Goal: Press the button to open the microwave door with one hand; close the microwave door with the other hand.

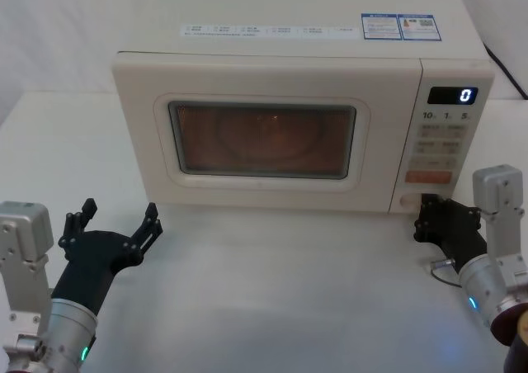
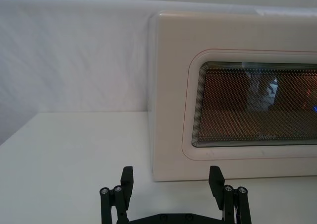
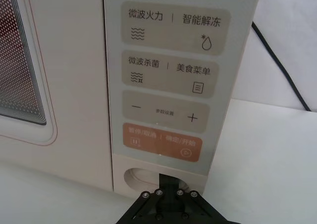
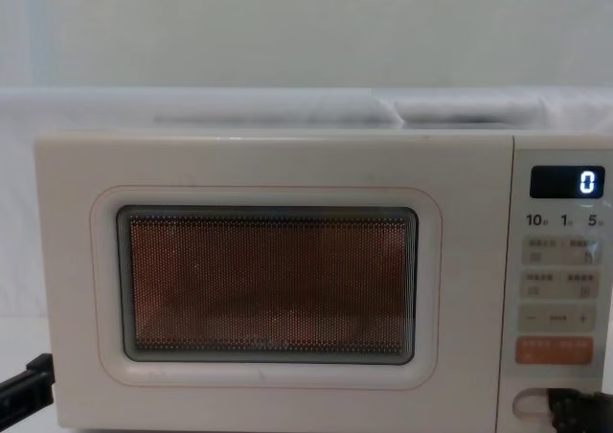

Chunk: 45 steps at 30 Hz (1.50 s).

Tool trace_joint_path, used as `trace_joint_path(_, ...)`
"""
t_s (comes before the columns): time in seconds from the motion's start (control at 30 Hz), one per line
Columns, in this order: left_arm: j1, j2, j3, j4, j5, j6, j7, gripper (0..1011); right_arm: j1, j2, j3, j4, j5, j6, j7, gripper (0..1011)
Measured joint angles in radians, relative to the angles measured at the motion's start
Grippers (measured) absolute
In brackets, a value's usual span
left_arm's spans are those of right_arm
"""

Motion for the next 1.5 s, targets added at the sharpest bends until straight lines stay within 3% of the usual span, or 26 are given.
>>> trace_joint_path(0.87,0.0,0.0,0.0,0.0,0.0,0.0,0.0,1001,-0.005,0.003,0.017,-0.007,0.004,-0.014,-0.002,0)
trace_joint_path(1.5,0.0,0.0,0.0,0.0,0.0,0.0,0.0,1001,0.016,-0.005,0.031,0.034,0.025,-0.033,0.0,0)
